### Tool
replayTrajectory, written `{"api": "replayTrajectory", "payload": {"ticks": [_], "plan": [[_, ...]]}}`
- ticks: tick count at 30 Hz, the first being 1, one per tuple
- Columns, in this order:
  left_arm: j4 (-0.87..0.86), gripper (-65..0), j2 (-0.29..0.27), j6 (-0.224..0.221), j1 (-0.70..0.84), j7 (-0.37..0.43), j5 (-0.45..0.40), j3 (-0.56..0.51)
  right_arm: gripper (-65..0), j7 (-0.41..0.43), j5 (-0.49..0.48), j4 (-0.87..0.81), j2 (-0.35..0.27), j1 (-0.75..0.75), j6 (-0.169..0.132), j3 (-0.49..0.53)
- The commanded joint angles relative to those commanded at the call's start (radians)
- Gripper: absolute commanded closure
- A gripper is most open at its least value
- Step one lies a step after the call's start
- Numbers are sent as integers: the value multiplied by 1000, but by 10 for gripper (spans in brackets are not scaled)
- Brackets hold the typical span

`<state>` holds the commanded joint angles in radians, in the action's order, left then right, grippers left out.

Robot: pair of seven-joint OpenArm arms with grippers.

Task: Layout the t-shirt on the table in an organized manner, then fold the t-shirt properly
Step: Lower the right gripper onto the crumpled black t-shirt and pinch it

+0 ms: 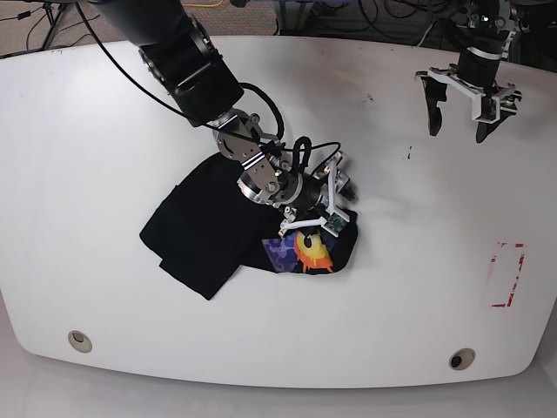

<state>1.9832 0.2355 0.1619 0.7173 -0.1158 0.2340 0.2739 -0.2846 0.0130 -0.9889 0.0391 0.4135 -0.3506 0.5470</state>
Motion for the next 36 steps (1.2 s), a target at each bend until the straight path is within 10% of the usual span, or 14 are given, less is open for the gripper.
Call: {"api": "replayTrajectory", "payload": {"ticks": [9,16,36], "plan": [[0,-483,0,91,0,0,-2,2,-328,74,-3,68,0,15,18,-5],[0,-401,0,101,0,0,-3,2,0,74,-3,68,2,14,18,-5],[-2,-379,0,101,0,-3,0,3,0,-124,-2,-373,23,-164,17,2]]}}
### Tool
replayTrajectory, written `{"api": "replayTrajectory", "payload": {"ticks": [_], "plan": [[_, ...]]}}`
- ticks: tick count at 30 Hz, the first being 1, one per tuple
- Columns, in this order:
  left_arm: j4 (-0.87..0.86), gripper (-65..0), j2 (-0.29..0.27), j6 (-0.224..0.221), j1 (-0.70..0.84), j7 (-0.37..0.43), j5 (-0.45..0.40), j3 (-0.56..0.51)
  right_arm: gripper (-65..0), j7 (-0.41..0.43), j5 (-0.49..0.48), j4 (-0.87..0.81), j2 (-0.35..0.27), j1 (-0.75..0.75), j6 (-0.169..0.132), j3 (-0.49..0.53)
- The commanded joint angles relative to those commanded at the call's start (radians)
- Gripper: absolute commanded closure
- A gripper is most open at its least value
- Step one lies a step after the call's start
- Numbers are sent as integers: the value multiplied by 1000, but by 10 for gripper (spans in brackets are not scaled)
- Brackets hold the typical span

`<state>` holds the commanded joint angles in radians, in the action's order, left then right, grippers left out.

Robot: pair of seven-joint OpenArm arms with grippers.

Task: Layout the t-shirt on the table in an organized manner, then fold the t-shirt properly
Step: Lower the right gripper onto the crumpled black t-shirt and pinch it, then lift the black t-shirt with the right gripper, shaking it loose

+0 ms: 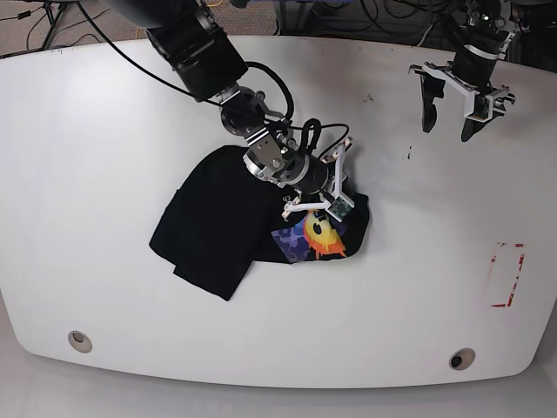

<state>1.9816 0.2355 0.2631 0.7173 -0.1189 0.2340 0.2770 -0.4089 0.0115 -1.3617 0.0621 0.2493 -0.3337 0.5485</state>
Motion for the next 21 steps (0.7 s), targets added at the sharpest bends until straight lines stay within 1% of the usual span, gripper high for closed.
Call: {"api": "replayTrajectory", "payload": {"ticks": [6,10,13,21], "plan": [[0,-379,0,0,-2,0,0,-3,0,-92,0,-215,2,2,-5,0],[-9,-379,0,0,-3,0,0,-5,0,-132,-5,-310,2,60,-5,0],[-23,-379,0,0,-6,0,-2,-6,0,-155,-9,-348,5,114,-6,0],[-26,-379,0,0,-14,0,-5,-21,0,-150,-11,-358,9,279,-8,2]]}}
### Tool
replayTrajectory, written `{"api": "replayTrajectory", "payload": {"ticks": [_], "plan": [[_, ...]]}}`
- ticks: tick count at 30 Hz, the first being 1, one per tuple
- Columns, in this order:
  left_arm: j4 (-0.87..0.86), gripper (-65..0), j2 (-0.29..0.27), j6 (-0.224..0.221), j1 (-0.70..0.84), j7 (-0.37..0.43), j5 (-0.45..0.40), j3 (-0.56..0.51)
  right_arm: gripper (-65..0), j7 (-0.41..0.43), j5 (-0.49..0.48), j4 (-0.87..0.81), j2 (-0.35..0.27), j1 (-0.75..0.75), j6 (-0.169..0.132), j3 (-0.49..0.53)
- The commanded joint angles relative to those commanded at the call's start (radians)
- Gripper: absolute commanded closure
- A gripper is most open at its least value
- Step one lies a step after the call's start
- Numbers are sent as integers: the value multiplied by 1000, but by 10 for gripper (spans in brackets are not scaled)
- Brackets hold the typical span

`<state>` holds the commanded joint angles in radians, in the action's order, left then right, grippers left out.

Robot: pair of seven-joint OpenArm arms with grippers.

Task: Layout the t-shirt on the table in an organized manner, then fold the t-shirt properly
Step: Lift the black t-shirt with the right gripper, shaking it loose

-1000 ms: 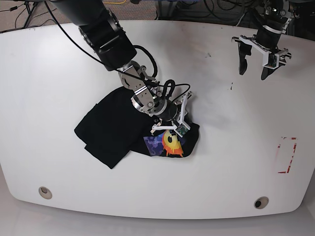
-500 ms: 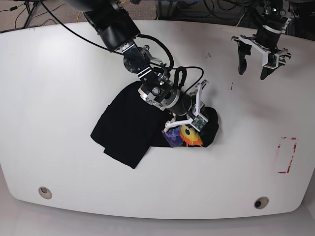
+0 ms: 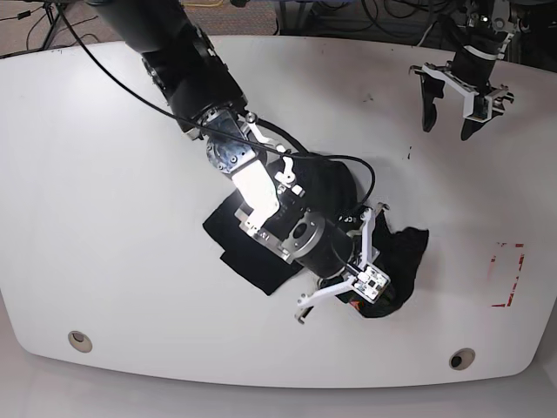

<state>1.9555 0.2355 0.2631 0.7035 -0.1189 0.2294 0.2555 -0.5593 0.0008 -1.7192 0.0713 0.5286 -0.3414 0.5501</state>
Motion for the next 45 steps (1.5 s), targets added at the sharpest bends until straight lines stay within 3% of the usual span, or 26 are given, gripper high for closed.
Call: {"api": "replayTrajectory", "payload": {"ticks": [7,15,23,32,38,45], "plan": [[0,-379,2,0,-29,-2,0,-38,0,0,0,-18,-2,152,-2,-2],[0,-449,-2,-2,-109,-2,0,-98,0,0,0,-37,-3,328,-2,-5],[-2,-458,-2,-6,-192,-3,0,-152,0,0,-23,-34,-2,470,-11,-8],[-34,-460,-43,-114,-313,-80,-2,-160,0,-5,-115,-37,-8,557,-15,-52],[-118,-460,-51,-117,-399,-87,-2,-164,0,-5,-133,-40,-8,588,-15,-54],[-210,-460,-103,-115,-479,-91,-2,-166,0,-5,-178,-43,-8,609,-15,-68]]}}
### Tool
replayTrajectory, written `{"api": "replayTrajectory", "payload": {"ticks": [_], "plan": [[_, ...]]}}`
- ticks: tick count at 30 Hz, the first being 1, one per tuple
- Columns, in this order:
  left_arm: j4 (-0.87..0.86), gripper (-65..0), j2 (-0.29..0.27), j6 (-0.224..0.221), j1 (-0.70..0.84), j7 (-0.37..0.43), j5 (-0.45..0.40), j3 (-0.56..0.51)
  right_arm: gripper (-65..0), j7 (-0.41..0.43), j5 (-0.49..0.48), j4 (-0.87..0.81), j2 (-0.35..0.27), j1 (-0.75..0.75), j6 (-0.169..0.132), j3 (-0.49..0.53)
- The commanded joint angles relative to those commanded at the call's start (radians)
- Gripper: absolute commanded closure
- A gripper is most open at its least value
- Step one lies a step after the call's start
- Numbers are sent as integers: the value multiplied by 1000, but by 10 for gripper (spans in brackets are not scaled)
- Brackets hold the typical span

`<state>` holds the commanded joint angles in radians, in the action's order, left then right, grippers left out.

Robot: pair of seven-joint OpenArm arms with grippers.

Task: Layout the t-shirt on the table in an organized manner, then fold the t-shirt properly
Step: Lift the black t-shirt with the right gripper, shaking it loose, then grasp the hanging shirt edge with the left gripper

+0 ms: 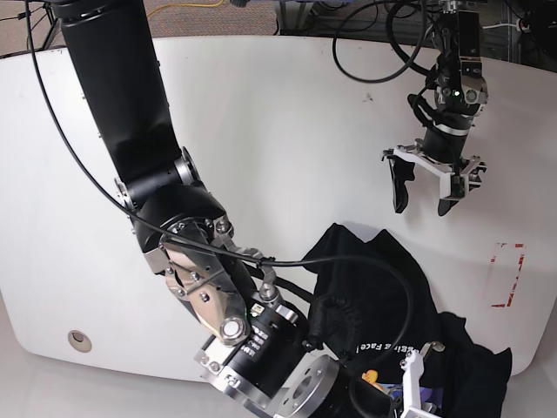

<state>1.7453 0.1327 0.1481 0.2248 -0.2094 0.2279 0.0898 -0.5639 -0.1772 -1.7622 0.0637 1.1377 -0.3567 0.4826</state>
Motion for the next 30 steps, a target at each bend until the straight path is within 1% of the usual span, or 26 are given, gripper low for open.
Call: {"api": "replayTrajectory", "payload": {"ticks": [7,10,15,22,25,30], "plan": [[-110,-460,-12,0,-94,3,0,-58,0,-2,-63,0,0,29,2,-12],[-155,-460,-20,0,-124,5,0,-72,0,-2,-64,0,2,31,2,-12],[-219,-460,-51,-2,-178,5,0,-74,0,-2,-66,0,2,32,2,-12],[-310,-458,-61,0,-250,5,-80,-75,0,-2,-66,2,5,29,2,-12],[-351,-454,-83,2,-272,5,-84,-75,0,-2,-66,3,6,28,2,-12],[-384,-451,-86,2,-290,5,-84,-75,0,-2,-66,6,6,26,2,-12]]}}
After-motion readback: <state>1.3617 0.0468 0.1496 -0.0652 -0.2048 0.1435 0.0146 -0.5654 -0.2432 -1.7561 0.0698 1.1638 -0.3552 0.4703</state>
